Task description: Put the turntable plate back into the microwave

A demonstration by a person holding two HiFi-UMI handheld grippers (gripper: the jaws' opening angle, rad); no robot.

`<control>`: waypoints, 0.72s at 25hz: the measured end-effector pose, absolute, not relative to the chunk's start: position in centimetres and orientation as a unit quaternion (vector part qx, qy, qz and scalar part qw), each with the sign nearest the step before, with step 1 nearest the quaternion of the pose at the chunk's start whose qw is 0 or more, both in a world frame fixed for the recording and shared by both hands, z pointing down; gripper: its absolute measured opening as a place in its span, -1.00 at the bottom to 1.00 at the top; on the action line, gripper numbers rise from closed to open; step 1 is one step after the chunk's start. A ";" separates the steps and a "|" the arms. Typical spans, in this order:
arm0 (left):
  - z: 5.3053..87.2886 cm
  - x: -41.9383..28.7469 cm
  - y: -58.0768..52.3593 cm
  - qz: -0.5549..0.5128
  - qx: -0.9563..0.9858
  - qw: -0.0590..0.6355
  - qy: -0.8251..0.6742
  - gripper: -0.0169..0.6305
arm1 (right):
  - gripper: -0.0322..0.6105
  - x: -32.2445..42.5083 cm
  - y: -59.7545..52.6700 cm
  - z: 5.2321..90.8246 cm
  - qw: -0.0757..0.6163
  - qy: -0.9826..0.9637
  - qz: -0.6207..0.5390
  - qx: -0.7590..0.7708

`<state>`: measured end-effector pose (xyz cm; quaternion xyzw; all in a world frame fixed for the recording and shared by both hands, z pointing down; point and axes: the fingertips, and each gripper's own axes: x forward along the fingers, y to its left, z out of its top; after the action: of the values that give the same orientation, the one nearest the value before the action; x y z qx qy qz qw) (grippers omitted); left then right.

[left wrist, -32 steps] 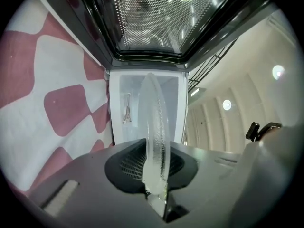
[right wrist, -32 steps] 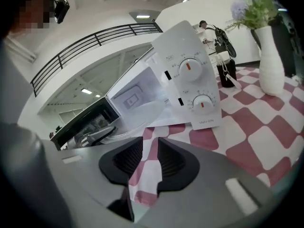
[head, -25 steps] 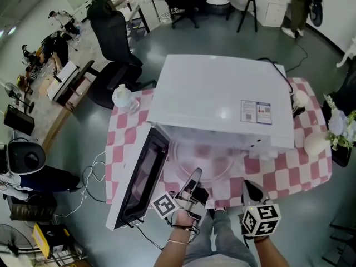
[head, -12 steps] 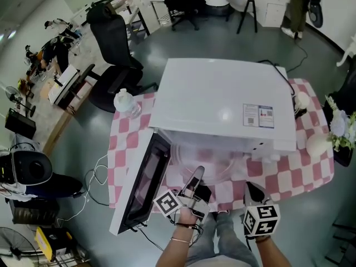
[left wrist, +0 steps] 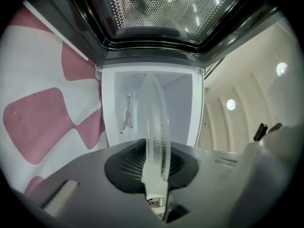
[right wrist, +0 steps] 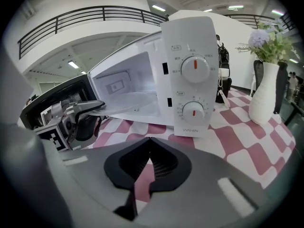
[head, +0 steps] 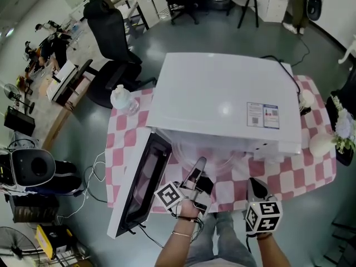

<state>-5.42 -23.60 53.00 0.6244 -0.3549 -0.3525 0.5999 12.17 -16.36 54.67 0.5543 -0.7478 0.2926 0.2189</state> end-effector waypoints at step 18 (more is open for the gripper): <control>53.3 -4.5 -28.0 -0.364 0.625 0.593 -0.354 -0.81 | -0.87 12.6 -16.3 57.0 0.221 -0.737 0.322 0.552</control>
<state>-4.47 -27.97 53.35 0.6250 -0.3544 -0.3637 0.5929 12.55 -16.31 57.02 0.5517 -0.7367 0.3223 0.2213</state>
